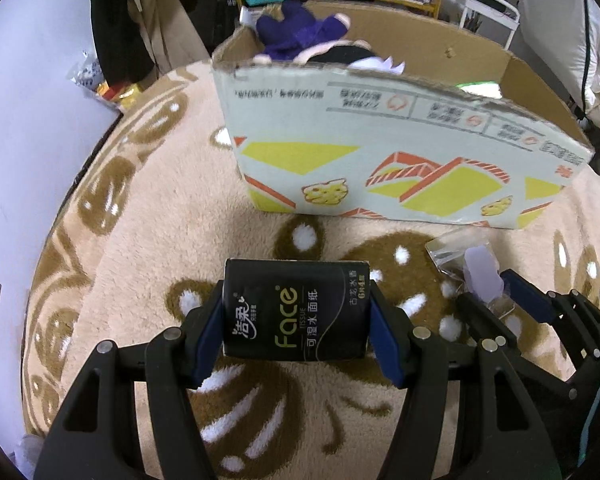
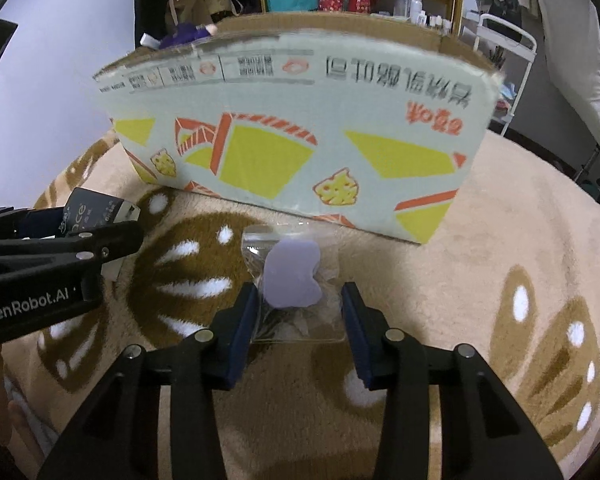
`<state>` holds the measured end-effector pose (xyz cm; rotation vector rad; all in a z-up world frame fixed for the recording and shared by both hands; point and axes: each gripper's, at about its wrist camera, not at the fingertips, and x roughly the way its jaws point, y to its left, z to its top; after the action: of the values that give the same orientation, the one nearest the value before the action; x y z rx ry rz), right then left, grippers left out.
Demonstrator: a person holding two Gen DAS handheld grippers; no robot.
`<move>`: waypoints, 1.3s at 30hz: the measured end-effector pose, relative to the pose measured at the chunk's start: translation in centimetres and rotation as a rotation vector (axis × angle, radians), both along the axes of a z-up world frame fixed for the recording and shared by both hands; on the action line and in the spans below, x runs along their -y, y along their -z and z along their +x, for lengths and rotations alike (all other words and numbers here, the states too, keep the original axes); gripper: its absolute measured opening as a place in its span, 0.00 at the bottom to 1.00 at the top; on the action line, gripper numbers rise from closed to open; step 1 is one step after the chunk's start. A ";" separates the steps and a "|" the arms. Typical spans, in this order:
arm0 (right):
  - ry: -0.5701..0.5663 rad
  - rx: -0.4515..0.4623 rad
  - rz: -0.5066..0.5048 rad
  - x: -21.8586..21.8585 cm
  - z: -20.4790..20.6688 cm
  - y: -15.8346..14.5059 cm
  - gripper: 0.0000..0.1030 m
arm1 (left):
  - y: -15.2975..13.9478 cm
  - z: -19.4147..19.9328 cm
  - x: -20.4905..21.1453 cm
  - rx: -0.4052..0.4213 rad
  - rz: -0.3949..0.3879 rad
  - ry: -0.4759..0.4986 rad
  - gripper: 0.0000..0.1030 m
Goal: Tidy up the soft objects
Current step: 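Grasp the black Face tissue pack with the left gripper while the right grasps the clear bag, then lift the tissue pack and clear bag and carry them over the box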
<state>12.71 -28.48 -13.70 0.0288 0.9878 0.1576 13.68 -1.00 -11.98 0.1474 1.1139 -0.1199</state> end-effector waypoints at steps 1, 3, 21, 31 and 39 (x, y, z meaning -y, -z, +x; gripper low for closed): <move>0.002 0.012 -0.002 -0.2 -0.2 -0.1 0.44 | -0.2 -0.2 0.1 0.004 0.005 0.001 0.61; 0.002 0.038 -0.015 -0.3 -0.5 -0.8 0.44 | -0.5 -0.7 0.1 0.014 0.006 -0.001 0.61; 0.065 0.352 -0.011 0.7 -3.5 -10.6 0.44 | -9.6 -6.7 0.2 0.458 -0.053 0.019 0.61; 0.066 0.471 -0.001 1.8 -2.7 -14.4 0.44 | -13.0 -7.6 1.1 0.651 -0.044 0.052 0.61; 0.036 0.531 -0.014 1.7 -0.7 -15.7 0.44 | -15.2 -6.8 2.2 0.767 -0.036 0.095 0.61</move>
<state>12.03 -30.14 1.99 -0.0082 0.4586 0.1162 6.84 -3.23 3.20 0.1928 0.3396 -0.1508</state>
